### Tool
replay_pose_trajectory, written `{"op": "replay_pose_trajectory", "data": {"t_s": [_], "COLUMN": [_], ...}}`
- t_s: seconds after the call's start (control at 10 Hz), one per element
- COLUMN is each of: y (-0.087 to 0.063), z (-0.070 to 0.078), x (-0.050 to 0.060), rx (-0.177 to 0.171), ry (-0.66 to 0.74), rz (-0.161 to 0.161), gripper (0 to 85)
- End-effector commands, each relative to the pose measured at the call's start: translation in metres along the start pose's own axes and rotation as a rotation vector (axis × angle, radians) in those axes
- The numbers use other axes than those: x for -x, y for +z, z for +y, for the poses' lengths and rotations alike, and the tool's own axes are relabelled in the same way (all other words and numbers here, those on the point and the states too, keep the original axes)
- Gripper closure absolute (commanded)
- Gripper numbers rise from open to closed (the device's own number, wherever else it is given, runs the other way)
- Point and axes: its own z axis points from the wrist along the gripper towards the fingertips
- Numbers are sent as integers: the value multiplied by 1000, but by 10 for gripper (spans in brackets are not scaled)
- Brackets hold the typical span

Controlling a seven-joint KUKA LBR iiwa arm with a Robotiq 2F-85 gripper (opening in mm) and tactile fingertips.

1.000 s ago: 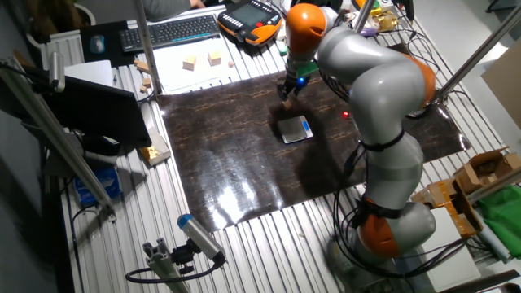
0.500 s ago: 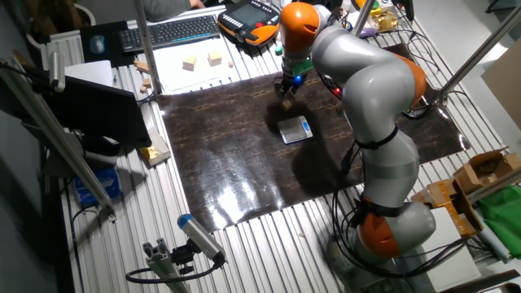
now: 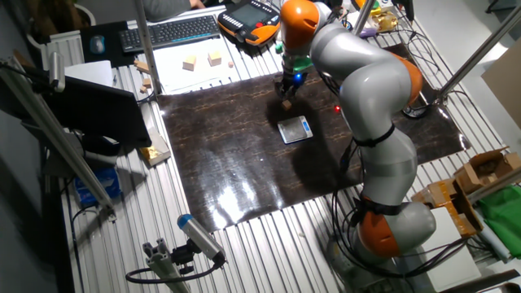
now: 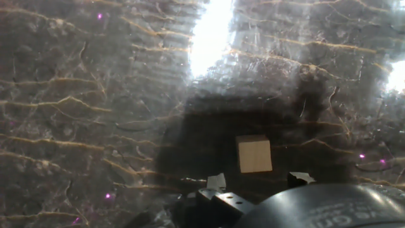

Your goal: Place the block on the scale

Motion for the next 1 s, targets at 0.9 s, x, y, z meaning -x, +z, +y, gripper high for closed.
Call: {"op": "replay_pose_trajectory", "data": {"t_s": [0.9], "y": [60], "z": [-7], "x": [19], "rx": [-5], "ry": [-49], "rz": [-64], "gripper": [273]}}
